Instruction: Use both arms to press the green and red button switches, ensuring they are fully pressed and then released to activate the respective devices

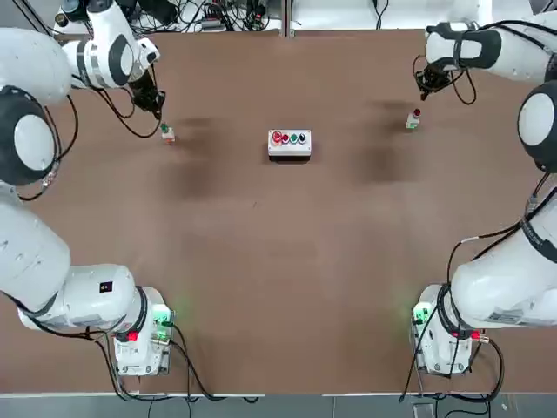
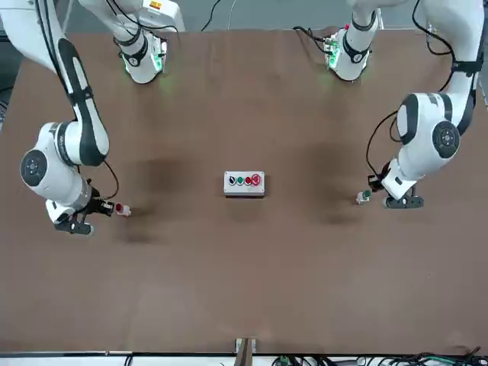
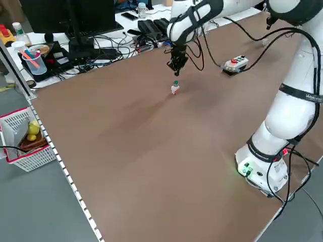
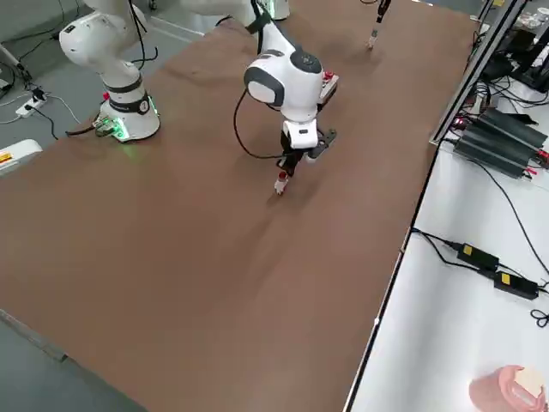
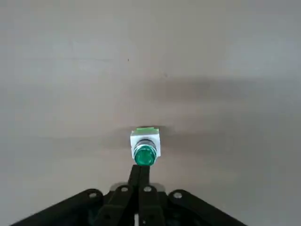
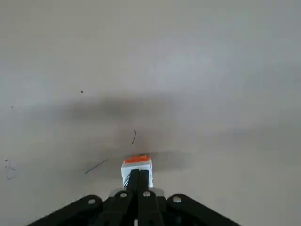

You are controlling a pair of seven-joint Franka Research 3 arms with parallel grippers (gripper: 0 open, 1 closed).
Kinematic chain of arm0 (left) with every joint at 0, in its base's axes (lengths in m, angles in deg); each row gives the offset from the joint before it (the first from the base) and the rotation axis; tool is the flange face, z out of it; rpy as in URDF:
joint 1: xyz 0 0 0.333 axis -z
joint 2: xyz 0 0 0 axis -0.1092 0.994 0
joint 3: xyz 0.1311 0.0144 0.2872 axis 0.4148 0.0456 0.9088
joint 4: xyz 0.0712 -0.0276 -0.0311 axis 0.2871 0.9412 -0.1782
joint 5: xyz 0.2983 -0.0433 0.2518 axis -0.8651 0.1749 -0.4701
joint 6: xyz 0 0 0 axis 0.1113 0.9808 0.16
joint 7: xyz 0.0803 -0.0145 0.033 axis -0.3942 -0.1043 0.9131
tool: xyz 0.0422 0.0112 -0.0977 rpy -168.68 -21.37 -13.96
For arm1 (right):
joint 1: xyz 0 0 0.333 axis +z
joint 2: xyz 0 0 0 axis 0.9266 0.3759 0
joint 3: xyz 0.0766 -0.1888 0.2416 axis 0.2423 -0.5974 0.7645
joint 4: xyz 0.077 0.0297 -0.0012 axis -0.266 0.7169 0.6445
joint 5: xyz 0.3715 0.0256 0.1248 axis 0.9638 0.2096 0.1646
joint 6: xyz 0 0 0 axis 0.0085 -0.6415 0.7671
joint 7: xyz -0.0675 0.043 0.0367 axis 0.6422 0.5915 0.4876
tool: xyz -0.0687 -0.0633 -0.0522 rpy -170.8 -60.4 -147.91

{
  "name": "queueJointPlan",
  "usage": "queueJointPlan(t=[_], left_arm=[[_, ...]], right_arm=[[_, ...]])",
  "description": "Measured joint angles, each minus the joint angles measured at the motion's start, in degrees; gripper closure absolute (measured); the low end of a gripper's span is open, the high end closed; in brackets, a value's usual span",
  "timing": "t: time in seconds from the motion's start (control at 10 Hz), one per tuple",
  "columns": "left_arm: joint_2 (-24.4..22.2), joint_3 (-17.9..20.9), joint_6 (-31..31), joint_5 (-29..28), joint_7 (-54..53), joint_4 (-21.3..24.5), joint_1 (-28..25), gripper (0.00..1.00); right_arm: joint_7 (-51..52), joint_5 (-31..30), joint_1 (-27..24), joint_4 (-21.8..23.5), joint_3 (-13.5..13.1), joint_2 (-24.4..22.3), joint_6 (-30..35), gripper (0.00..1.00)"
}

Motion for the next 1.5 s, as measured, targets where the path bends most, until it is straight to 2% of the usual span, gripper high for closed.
queueJointPlan(t=[0.4,1.5], left_arm=[[0.7,0.0,-1.9,0.0,0.0,1.6,-0.1,0.99],[2.2,0.0,-2.3,-0.2,-0.1,1.5,-0.1,0.99]], right_arm=[[0.0,0.0,0.0,0.0,0.1,0.5,-0.5,0.99],[0.0,0.0,0.0,0.0,0.1,2.0,-2.0,0.99]])
